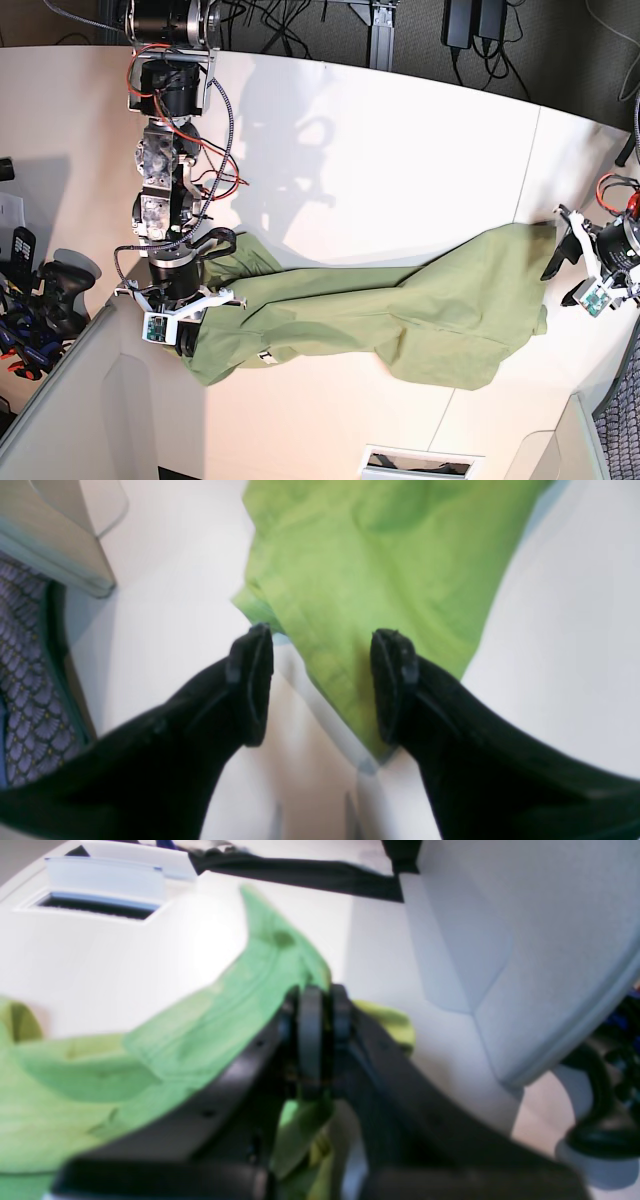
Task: Layout the t-shirt on the table in an organized manner, then fold the t-shirt properly
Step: 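Release the shirt end with the left gripper and regrasp it, then lift the shirt with both grippers and swing it across the table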
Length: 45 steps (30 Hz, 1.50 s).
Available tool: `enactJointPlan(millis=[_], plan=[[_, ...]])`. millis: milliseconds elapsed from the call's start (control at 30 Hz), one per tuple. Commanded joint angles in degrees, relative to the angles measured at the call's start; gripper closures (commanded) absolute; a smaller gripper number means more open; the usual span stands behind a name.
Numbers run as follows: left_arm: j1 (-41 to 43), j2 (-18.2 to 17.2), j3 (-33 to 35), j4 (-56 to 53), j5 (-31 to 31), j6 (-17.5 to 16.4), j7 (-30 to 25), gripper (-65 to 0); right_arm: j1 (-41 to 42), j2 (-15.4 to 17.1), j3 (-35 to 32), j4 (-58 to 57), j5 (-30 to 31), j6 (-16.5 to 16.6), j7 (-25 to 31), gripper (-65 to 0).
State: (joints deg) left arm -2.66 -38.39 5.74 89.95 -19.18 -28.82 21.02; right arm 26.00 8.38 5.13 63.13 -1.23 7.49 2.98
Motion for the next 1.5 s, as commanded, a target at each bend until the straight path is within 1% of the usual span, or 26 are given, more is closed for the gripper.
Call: enactJointPlan(millis=[0,67,100,200,233,300,333,367,433,533,667,767,800,833,900,967,1033,1067,1100,1133,1233,1333,1400,1467], plan=[[-0.7,-1.09,0.31,0.85,1.77,0.0,-1.92,-35.0,1.88,0.15,0.09,1.01,0.24,0.02,1.7,0.0],[0.02,-1.18,3.48,0.83,6.62,0.09,-2.34,-35.0,1.88,0.17,0.09,0.98,0.22,0.02,1.66,0.0],[0.02,-1.38,5.75,0.72,8.79,0.96,-2.45,-35.0,1.9,0.15,0.09,0.96,0.24,0.04,1.68,0.0],[-0.04,-1.53,12.55,0.63,16.79,7.37,-4.79,-35.0,1.95,0.13,0.09,0.98,0.24,0.04,1.73,0.0],[-0.07,-1.53,14.36,0.55,19.08,8.9,-5.4,-35.0,1.92,0.15,0.09,0.98,0.24,0.04,1.7,0.0],[-0.09,-1.49,17.0,0.09,21.68,12.37,-5.86,-35.0,1.88,0.17,0.09,0.98,0.24,0.04,1.66,0.0],[-0.24,-1.49,17.77,-0.35,22.75,13.51,-5.86,-35.0,1.88,0.17,0.09,0.98,0.22,0.09,1.64,0.0],[-0.39,-1.46,18.12,-0.94,23.56,13.86,-6.1,-35.0,1.88,0.2,0.09,0.98,0.22,0.15,1.64,0.0],[-0.55,-1.46,18.38,-2.12,24.0,13.53,-6.71,-35.0,1.88,0.2,0.09,0.98,0.22,0.17,1.66,0.0],[-0.48,-1.49,18.99,-3.15,23.91,9.99,-6.69,-35.0,1.9,0.17,0.09,0.98,0.22,0.17,1.7,0.0],[-0.55,-1.49,19.8,-3.52,24.17,10.4,-7.48,-35.0,1.9,0.17,0.09,0.98,0.22,0.17,1.7,0.0],[-0.59,-1.46,19.8,-5.07,24.2,10.38,-9.42,-34.8,1.9,0.17,0.09,0.98,0.22,0.17,1.7,0.0],[-0.87,-1.44,19.8,-6.29,24.2,10.38,-10.19,-33.8,1.9,0.15,0.09,0.98,0.22,0.17,1.68,0.0],[-1.18,-1.44,19.8,-7.67,24.22,10.36,-10.82,-30.3,1.9,0.17,0.09,0.98,0.22,0.17,1.68,0.0],[-1.88,-1.44,19.8,-10.71,24.39,10.38,-12.48,-20.3,1.9,0.2,0.09,0.98,0.22,0.17,1.68,0.0],[-2.27,-1.46,19.8,-13.42,24.41,10.34,-14.8,-13.1,1.9,0.17,0.09,0.98,0.22,0.17,1.73,0.0],[-2.27,-1.46,19.8,-15.43,25.14,10.32,-17.84,-3.5,1.9,0.17,0.09,0.98,0.22,0.17,1.73,0.0],[-2.25,-1.49,19.8,-16.17,26.08,10.34,-19.43,0.0,1.9,0.17,0.09,0.98,0.22,0.17,1.73,0.0],[-2.27,-1.64,19.8,-16.57,27.06,10.58,-20.83,0.0,1.92,0.17,0.09,0.98,0.22,0.17,1.73,0.0],[-2.27,-1.99,19.8,-16.57,27.82,11.96,-21.9,0.0,1.92,0.2,0.09,0.98,0.22,0.17,1.73,0.0],[-2.27,-3.82,19.74,-15.34,27.8,18.03,-24.3,0.0,1.9,0.46,0.11,1.33,0.22,0.2,1.73,0.0],[-2.25,-5.92,19.45,-12.26,27.78,23.41,-24.2,0.0,1.88,1.49,0.11,3.15,0.22,0.22,1.7,0.0],[-2.25,-6.43,18.08,-10.27,27.58,25.0,-24.17,0.0,1.88,2.54,0.09,5.49,0.24,0.22,1.68,0.0],[-2.23,-6.4,15.58,-8.33,26.18,25.16,-24.15,0.0,1.88,3.78,0.09,8.41,0.24,0.24,1.57,0.0]])
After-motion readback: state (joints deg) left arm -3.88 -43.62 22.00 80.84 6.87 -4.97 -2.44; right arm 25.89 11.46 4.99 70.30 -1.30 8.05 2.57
